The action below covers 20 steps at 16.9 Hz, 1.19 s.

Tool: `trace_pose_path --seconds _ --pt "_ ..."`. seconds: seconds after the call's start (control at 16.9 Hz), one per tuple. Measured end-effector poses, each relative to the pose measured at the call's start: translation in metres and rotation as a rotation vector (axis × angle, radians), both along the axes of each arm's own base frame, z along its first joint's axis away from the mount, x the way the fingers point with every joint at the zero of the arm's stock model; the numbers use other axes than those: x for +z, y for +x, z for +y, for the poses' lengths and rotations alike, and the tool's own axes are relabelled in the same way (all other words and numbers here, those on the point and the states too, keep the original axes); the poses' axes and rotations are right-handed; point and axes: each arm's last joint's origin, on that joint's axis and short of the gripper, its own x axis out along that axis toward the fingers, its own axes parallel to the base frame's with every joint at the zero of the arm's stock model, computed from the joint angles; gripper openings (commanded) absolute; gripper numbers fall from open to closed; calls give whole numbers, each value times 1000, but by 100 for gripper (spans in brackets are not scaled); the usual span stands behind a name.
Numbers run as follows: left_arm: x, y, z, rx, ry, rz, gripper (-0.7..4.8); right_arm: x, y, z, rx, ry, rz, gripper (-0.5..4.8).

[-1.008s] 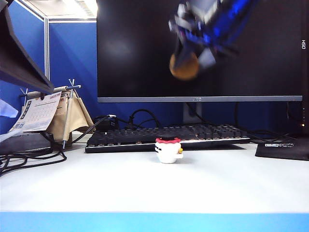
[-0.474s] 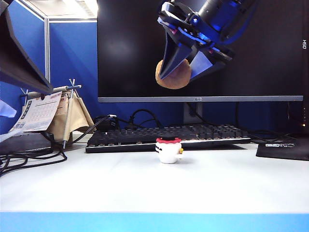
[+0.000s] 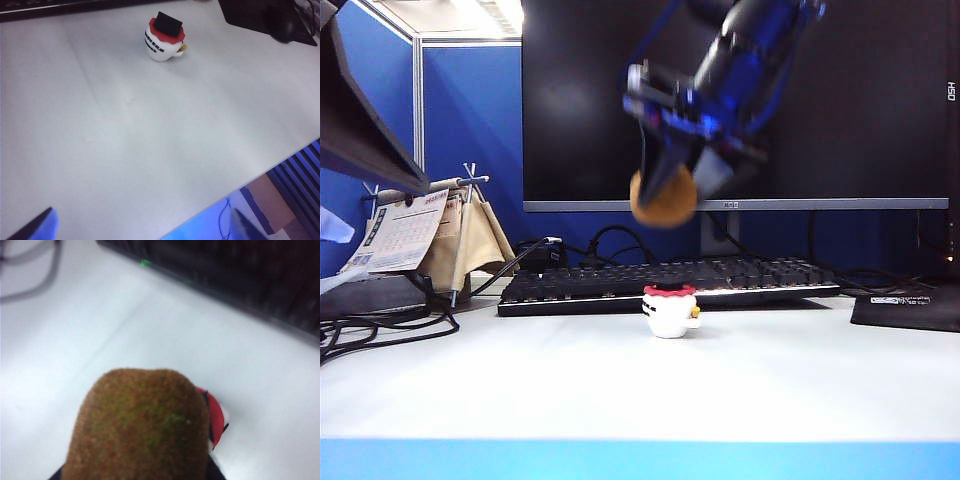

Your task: Place the kiwi on top of the doll with a flat head.

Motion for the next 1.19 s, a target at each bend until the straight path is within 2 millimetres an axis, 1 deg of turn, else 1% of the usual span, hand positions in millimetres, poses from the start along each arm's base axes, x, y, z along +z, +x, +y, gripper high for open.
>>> trace_pose_path --seconds 0.18,0.3,0.42,0.59,0.89,1.19 --pt "0 0 0 -2 -1 1 479 -22 7 4 3 -35 53 -3" --pt "0 0 0 -1 -5 5 479 -30 10 5 2 -47 68 -3" --pt "0 0 0 7 -15 16 479 -33 15 0 -17 -49 67 -3" --pt "-2 -1 0 -10 -11 43 479 -34 27 -17 -69 -42 56 -3" --pt "-3 -2 0 -14 -10 47 479 -32 26 -12 -36 -3 54 -3" --pt "-1 -1 0 -8 -16 32 479 -32 28 -14 -40 1 50 -3"
